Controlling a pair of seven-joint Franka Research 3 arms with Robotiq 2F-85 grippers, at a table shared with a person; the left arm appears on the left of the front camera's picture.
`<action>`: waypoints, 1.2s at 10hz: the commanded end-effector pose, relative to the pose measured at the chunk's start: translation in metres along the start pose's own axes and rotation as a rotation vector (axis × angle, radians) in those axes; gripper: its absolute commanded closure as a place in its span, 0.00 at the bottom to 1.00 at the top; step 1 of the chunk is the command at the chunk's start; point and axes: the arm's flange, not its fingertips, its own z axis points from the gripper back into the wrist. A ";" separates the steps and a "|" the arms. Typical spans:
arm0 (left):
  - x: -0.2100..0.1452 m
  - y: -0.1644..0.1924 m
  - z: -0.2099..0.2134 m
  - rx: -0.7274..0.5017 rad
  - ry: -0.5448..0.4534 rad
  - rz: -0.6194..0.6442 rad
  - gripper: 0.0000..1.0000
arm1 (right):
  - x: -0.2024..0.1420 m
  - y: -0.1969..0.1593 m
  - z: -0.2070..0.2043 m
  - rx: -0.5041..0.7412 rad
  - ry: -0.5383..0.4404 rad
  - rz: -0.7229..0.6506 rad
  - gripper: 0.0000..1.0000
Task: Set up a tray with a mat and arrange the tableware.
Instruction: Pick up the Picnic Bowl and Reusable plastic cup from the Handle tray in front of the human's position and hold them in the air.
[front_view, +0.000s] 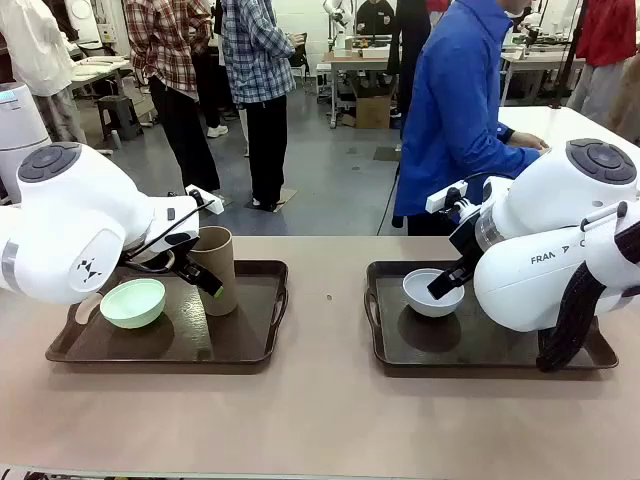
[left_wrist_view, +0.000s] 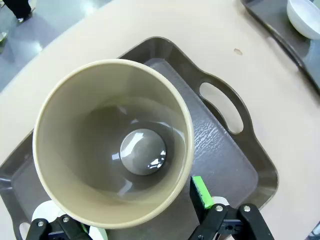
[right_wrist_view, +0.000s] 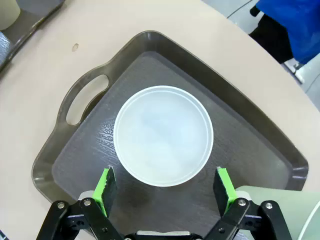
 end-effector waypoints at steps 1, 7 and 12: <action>0.000 0.000 0.000 0.000 -0.001 0.000 0.00 | 0.000 0.000 0.000 0.000 0.000 0.000 0.00; 0.000 0.000 0.000 0.000 -0.001 0.000 0.00 | 0.000 0.000 0.000 0.000 0.000 0.000 0.00; 0.000 0.000 0.000 0.000 -0.001 0.000 0.00 | 0.000 0.000 0.000 0.000 0.000 0.000 0.00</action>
